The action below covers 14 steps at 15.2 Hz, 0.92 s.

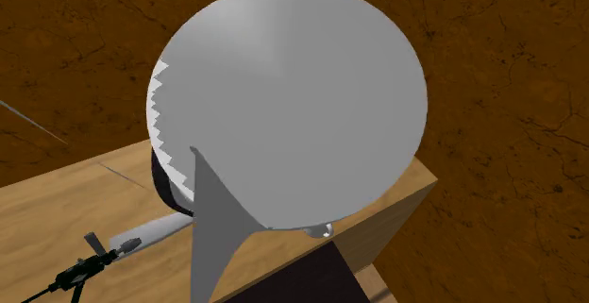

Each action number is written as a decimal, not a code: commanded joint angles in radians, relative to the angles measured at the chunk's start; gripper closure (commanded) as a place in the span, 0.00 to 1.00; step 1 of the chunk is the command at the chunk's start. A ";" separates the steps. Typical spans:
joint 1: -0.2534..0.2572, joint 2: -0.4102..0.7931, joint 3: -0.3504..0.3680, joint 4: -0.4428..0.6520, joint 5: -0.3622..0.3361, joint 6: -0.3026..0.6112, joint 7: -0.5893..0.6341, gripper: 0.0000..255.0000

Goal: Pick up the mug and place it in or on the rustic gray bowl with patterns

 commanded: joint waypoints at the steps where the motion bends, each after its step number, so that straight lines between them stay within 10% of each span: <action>1: -0.007 0.085 0.007 0.028 0.075 0.054 -0.070 0.00; 8: -0.083 0.233 0.111 0.048 0.224 0.177 -0.176 0.00; 14: -0.086 0.233 0.113 0.048 0.221 0.177 -0.174 0.00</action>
